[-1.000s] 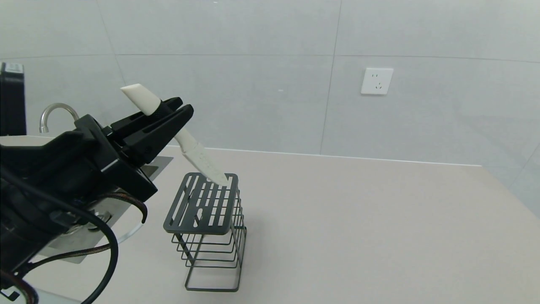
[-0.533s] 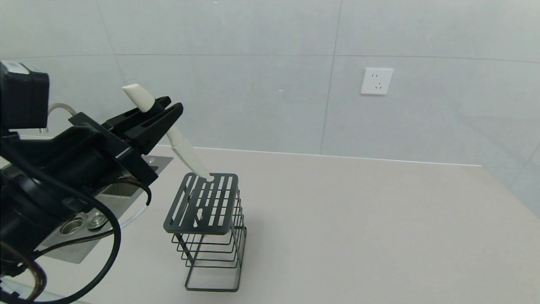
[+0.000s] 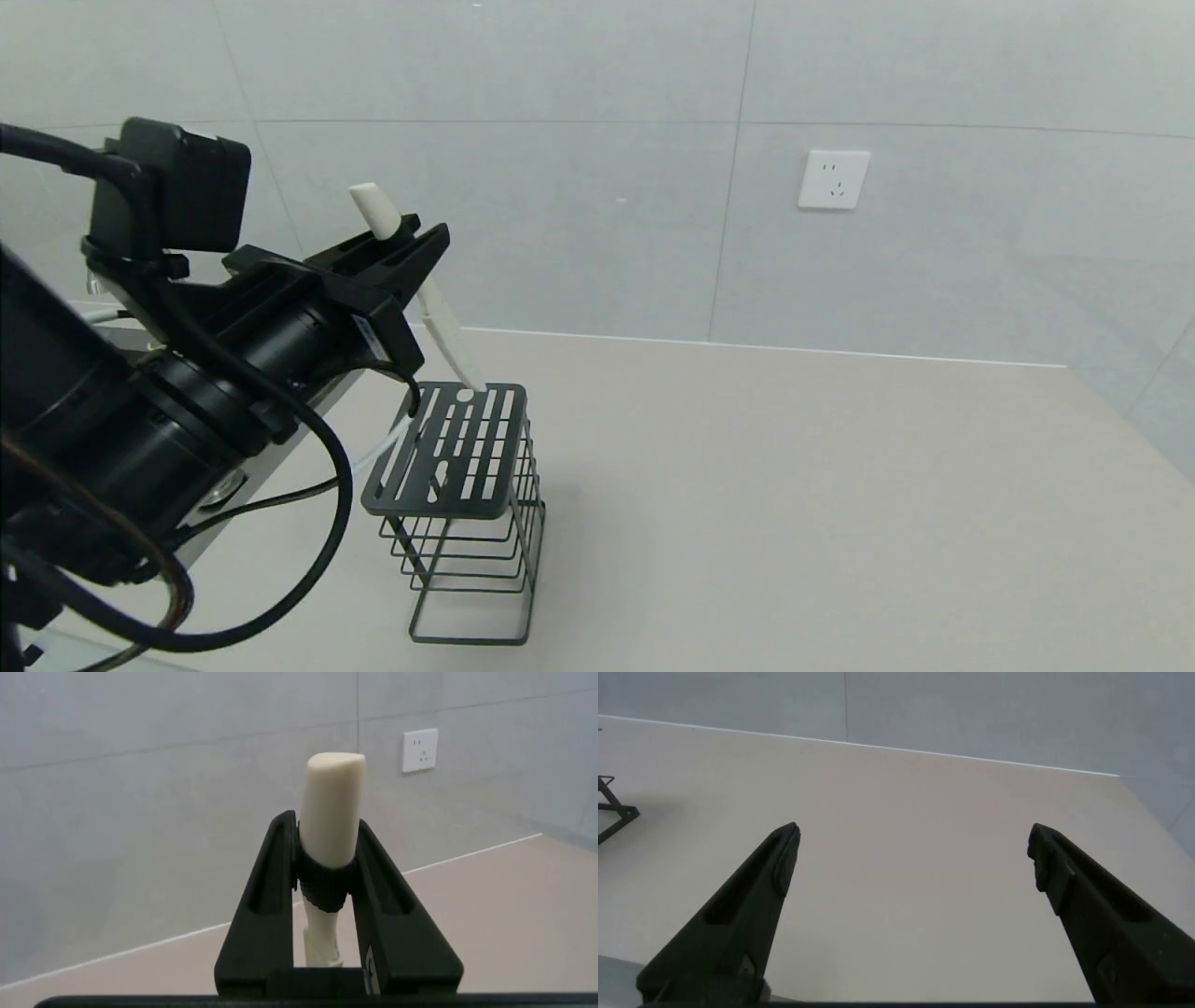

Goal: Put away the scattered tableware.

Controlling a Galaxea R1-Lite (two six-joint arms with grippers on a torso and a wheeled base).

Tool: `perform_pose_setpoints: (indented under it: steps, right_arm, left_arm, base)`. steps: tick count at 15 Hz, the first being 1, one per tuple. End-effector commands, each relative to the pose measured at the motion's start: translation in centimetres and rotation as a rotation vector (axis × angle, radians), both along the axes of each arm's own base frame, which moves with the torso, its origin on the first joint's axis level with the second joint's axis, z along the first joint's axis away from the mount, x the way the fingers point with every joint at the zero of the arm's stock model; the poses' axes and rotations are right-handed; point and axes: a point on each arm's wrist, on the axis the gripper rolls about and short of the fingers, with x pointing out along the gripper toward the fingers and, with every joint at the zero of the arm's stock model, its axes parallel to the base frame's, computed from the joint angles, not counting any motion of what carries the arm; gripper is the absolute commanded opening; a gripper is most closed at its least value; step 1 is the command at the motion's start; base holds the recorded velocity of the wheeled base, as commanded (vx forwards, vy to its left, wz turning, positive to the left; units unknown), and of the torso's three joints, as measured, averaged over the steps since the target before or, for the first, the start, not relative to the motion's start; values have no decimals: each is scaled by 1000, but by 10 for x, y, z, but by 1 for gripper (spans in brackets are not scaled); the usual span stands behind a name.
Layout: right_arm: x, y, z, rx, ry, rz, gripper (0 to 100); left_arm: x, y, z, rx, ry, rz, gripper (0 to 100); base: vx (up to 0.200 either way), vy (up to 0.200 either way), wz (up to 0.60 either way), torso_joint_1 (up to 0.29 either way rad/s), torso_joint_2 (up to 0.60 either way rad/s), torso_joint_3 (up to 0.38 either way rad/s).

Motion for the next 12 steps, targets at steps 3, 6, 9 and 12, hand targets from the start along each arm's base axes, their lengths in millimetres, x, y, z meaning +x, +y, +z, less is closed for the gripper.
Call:
perform_pose_setpoints:
  steps: [3, 6, 9, 12]
  right_arm:
    - [0, 0, 0, 1, 2, -1, 100]
    - [0, 0, 0, 1, 2, -1, 100]
    - [0, 0, 0, 1, 2, -1, 100]
    - [0, 0, 0, 1, 2, -1, 100]
  left_arm:
    - [-6, -9, -12, 29, 33, -47, 0]
    - [-12, -7, -24, 58, 64, -54, 0]
    - [-12, -5, -21, 48, 50, -46, 0]
    - [-9, -8, -16, 39, 36, -49, 0]
  base:
    - [0, 0, 0, 0, 0, 0]
    - [0, 0, 0, 0, 0, 0]
    - [0, 0, 0, 0, 0, 0]
    - [0, 0, 0, 0, 0, 0]
